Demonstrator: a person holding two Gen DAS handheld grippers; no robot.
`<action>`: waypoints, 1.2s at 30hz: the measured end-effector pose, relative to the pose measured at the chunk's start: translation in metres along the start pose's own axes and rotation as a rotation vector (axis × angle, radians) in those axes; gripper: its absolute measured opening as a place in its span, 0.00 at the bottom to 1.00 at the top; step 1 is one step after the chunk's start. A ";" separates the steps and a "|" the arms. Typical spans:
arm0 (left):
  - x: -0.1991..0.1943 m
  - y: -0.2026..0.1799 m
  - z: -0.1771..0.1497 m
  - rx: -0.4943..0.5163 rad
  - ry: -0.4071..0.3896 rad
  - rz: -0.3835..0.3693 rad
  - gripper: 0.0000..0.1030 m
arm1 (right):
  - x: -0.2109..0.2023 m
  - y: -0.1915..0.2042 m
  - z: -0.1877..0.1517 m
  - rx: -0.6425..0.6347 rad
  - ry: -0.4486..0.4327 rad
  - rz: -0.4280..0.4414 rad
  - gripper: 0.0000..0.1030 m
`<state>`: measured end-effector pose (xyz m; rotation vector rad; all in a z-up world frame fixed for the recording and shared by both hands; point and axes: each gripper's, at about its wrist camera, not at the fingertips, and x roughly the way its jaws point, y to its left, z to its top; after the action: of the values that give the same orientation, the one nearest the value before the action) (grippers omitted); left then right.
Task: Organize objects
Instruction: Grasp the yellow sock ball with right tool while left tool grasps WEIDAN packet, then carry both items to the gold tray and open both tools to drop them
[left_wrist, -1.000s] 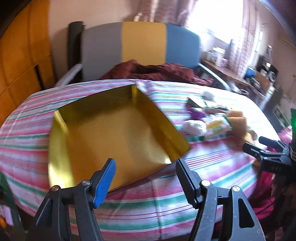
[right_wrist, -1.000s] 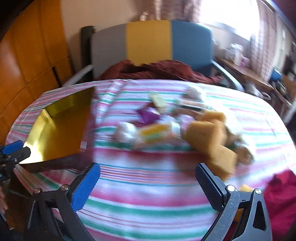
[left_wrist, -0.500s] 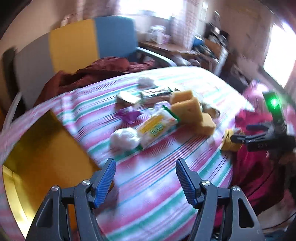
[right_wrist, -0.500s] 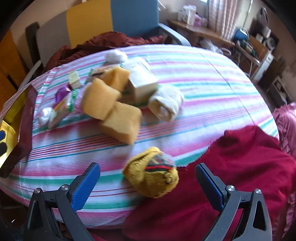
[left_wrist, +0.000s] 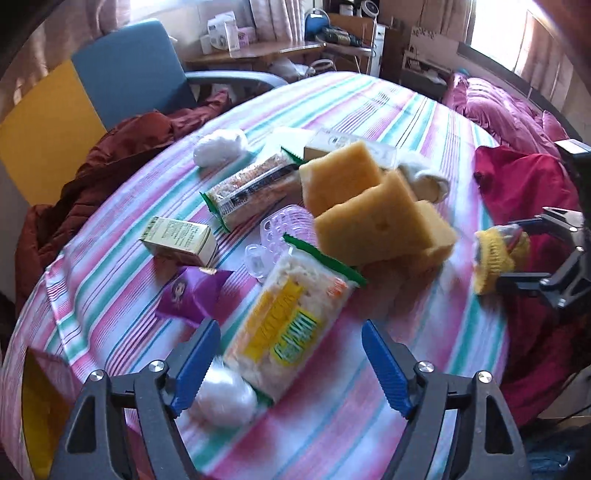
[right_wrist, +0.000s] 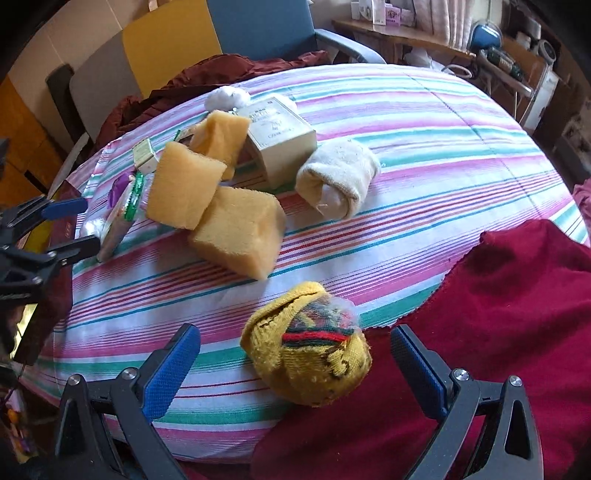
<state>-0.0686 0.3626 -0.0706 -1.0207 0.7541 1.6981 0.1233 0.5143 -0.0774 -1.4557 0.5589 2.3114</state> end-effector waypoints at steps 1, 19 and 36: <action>0.005 0.003 0.002 -0.001 0.007 -0.009 0.78 | 0.002 -0.001 0.000 0.005 0.003 0.005 1.00; -0.009 -0.002 -0.006 -0.110 -0.099 -0.035 0.45 | 0.007 0.000 0.006 -0.028 -0.038 0.004 0.52; -0.112 0.010 -0.098 -0.463 -0.294 -0.079 0.45 | -0.032 0.036 0.003 -0.118 -0.169 0.127 0.52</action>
<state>-0.0314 0.2289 -0.0151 -1.0559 0.1275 1.9437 0.1165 0.4822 -0.0419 -1.2920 0.4870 2.5756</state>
